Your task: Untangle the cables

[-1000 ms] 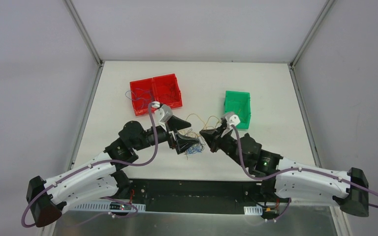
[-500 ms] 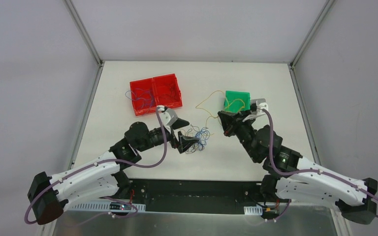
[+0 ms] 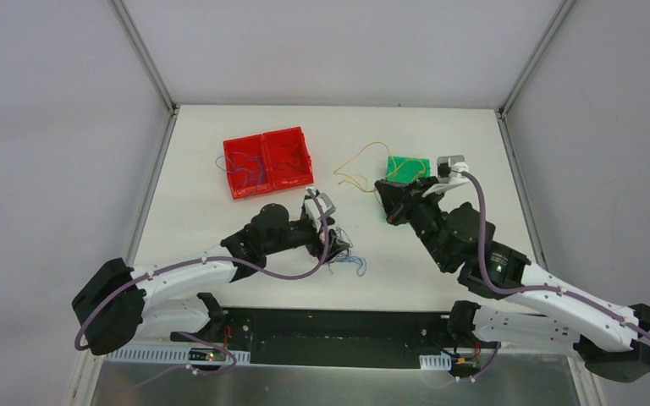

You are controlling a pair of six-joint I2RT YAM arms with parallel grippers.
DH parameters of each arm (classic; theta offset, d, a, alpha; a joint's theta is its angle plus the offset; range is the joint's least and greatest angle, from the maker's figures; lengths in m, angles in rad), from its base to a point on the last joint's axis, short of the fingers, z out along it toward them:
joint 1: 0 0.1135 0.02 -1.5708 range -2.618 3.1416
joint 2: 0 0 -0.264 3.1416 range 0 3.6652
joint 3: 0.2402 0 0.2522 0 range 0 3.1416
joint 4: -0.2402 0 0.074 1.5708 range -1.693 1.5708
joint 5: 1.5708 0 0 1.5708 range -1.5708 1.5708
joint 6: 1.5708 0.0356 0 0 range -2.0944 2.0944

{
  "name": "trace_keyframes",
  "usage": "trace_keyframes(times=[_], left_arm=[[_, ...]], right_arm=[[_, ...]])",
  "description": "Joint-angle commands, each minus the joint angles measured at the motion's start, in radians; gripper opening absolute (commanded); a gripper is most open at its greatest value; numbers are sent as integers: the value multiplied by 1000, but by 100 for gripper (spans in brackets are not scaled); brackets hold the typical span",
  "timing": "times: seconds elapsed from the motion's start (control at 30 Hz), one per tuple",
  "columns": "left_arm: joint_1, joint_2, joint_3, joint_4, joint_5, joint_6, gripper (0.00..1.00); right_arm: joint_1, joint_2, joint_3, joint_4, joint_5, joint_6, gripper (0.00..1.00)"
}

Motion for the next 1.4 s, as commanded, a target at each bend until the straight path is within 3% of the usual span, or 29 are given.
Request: trace_keyframes(times=[0.0,0.2,0.33,0.43,0.53,0.7,0.97,1.37], left_arm=[[-6,63,48,143,17,50,75],[-6,108,113,48,-24,42,67],[-6,-31,50,28,-279,-39,74],[-5,-130,4,12,-394,-81,74],[-4,-189,-11,-27,-493,-109,76],[-4,-217,21,-113,-538,-131,77],[-5,-282,18,-154,-518,-148,79],[-5,-300,34,-198,-513,-151,80]], right_arm=[[-3,-1,57,-2,-14,25,0],[-5,9,87,-63,59,14,0],[-14,53,119,-152,210,-43,0],[-43,88,120,-189,355,-84,0],[-130,109,102,-211,385,-91,0],[-351,200,133,-321,256,13,0],[-572,449,179,-393,44,95,0],[-634,822,329,-430,-61,124,0]])
